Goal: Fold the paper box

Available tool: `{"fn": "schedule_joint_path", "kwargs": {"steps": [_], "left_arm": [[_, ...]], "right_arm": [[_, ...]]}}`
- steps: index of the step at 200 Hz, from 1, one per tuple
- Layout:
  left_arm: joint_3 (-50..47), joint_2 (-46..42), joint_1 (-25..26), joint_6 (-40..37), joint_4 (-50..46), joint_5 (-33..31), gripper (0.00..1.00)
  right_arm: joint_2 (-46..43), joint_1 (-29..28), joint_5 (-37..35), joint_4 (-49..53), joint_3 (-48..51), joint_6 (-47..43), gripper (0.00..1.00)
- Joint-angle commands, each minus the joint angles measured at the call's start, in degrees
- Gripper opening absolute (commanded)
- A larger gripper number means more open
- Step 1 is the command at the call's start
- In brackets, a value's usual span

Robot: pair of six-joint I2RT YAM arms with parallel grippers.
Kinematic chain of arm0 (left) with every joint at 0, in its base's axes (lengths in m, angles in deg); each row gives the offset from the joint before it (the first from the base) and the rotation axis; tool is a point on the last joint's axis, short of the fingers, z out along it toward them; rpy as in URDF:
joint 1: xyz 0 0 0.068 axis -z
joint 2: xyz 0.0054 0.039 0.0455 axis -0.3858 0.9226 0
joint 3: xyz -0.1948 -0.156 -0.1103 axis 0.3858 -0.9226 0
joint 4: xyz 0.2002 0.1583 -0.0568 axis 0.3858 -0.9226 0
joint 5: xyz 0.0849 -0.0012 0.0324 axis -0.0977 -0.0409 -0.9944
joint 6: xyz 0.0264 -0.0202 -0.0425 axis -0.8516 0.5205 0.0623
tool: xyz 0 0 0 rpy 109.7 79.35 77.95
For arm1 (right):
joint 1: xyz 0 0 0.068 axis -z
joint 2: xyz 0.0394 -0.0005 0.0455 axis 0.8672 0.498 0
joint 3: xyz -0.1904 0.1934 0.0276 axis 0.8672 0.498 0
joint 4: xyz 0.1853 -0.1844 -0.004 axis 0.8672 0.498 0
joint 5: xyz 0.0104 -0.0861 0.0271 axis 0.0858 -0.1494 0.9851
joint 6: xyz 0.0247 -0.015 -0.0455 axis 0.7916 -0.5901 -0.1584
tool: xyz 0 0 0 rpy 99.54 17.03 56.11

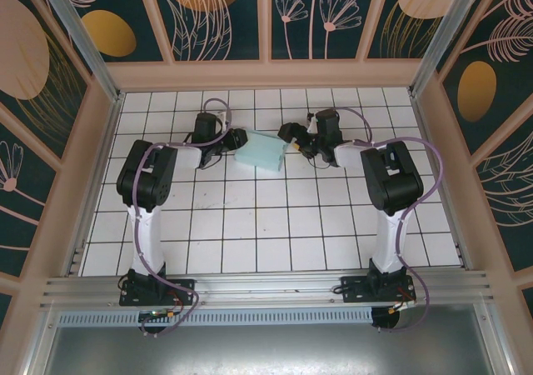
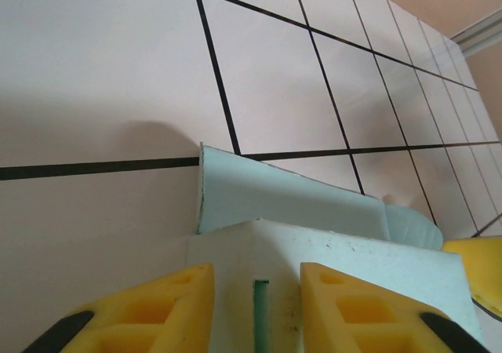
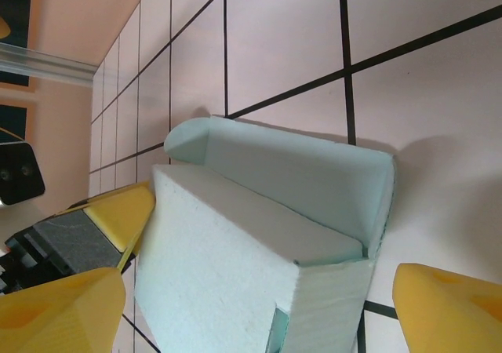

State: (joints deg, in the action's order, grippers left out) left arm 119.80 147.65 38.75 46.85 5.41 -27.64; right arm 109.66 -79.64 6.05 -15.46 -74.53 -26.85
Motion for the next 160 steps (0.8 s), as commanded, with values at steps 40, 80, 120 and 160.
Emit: {"fn": "schedule_joint_path", "kwargs": {"steps": [40,80,120,160], "left_arm": [[-5.41,4.22,-2.27,4.07,-4.87,5.03,0.25],[-6.33,3.81,-3.52,6.32,-2.01,7.38,0.16],[-8.27,4.86,-5.75,10.01,2.69,10.76,0.12],[-9.10,6.57,-7.57,15.49,9.25,14.97,0.06]], "right_arm": [[-3.84,-0.62,-1.15,-2.32,4.05,1.36,0.89],[-4.19,-1.39,-0.46,-3.21,5.11,1.87,0.89],[-5.16,-1.85,-0.43,-4.98,7.07,2.65,0.89],[-4.57,-2.79,0.27,-6.63,7.60,4.26,0.89]]}}
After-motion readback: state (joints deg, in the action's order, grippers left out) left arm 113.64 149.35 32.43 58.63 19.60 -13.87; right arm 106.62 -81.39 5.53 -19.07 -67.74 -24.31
